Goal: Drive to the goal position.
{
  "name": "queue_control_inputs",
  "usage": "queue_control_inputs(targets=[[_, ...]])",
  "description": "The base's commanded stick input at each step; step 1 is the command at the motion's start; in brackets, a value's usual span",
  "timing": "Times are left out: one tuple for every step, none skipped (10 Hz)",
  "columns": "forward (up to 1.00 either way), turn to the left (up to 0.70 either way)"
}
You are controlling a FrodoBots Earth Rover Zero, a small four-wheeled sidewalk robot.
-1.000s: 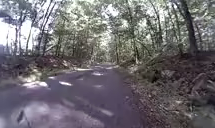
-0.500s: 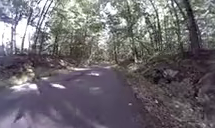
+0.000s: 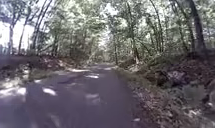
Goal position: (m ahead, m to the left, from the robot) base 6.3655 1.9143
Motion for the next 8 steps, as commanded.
queue_control_inputs(targets=[[0.7,0.0],[0.7,0.0],[0.7,-0.09],[0.7,-0.14],[0.7,-0.13],[0.7,-0.07],[0.7,0.0],[0.7,0.0]])
